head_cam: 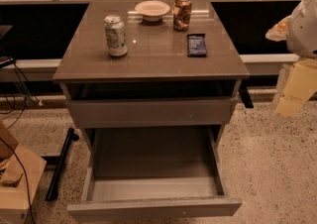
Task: Place 7up can into middle drawer
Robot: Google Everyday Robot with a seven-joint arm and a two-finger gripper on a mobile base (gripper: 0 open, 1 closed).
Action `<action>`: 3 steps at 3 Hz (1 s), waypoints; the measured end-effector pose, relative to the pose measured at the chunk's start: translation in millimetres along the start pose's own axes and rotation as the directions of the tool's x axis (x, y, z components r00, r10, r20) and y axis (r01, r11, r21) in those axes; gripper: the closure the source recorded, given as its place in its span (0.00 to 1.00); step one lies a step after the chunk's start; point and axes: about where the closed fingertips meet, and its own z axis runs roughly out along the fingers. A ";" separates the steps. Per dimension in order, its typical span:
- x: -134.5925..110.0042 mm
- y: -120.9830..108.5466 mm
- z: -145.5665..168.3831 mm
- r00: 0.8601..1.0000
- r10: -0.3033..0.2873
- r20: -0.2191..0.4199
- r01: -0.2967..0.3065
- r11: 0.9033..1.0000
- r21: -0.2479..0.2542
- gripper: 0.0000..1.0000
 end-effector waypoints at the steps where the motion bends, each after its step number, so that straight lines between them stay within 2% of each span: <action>1: 0.0 0.0 0.0 1.000 0.000 0.000 0.000 1.000 0.000 0.00; 2: -12.3 -3.6 4.6 0.998 0.014 0.053 -0.015 1.000 0.020 0.00; 3: -57.4 -14.5 17.7 0.981 0.024 0.194 -0.038 0.997 0.068 0.00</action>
Offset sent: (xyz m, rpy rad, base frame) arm 0.0373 0.0522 -0.0053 0.2478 -0.1439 -0.0261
